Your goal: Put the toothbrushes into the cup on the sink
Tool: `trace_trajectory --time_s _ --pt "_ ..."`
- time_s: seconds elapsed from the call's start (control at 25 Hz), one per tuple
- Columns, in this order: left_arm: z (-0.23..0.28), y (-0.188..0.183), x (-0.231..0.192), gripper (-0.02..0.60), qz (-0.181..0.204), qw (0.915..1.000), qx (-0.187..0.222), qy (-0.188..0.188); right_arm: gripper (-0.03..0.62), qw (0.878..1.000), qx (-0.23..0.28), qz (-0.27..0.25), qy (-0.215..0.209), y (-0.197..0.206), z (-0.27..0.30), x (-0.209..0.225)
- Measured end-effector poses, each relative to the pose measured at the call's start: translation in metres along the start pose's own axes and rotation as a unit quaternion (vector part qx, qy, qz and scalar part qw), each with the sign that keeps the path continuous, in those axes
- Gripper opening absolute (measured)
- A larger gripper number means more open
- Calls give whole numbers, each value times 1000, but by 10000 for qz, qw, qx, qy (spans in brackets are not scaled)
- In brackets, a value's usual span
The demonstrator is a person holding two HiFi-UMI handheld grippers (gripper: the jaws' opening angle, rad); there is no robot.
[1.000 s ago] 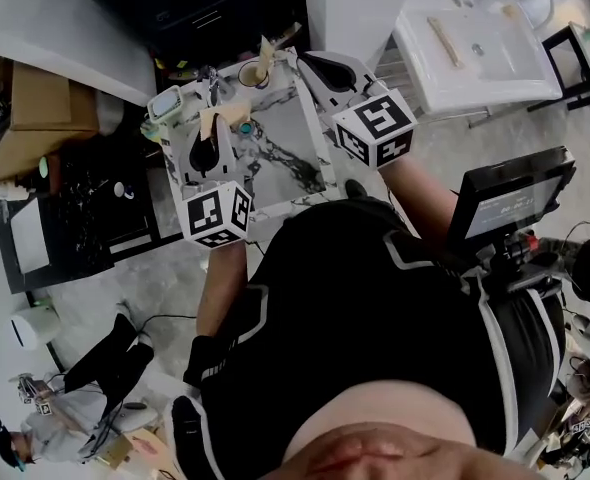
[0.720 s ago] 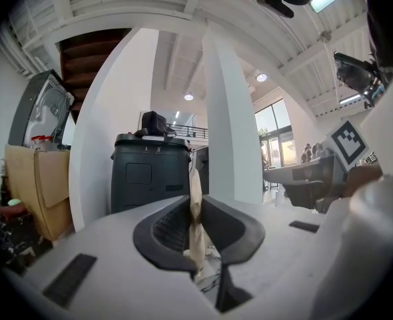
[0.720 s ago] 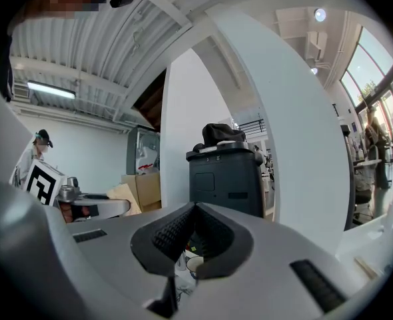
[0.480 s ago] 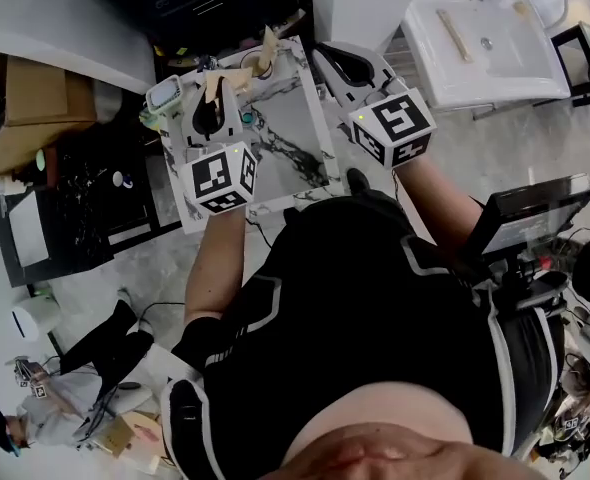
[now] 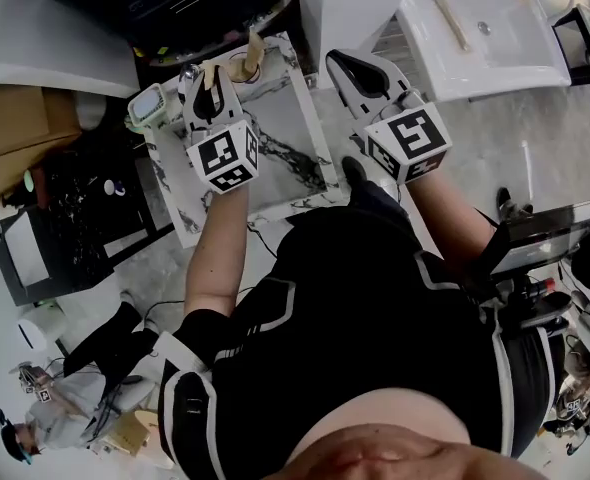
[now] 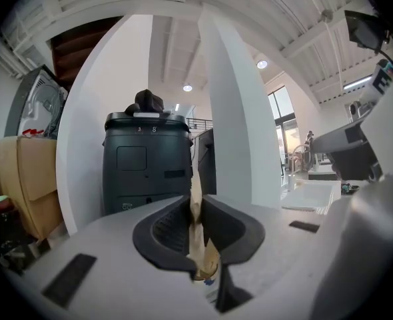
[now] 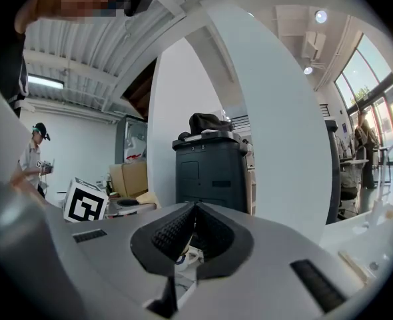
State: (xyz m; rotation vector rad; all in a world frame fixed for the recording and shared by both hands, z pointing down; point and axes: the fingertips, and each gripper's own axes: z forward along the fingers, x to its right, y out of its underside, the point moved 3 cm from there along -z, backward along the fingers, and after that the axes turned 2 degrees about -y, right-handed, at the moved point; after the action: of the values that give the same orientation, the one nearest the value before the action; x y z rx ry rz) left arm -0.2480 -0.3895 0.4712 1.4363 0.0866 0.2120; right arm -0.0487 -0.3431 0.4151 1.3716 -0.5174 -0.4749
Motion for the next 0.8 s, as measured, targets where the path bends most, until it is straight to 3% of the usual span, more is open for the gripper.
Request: trace_trajectory --time_s 0.8 --pt "28 66 5 54 62 9979 -619 -172 25 9989 -319 346 -59 36 -1 4"
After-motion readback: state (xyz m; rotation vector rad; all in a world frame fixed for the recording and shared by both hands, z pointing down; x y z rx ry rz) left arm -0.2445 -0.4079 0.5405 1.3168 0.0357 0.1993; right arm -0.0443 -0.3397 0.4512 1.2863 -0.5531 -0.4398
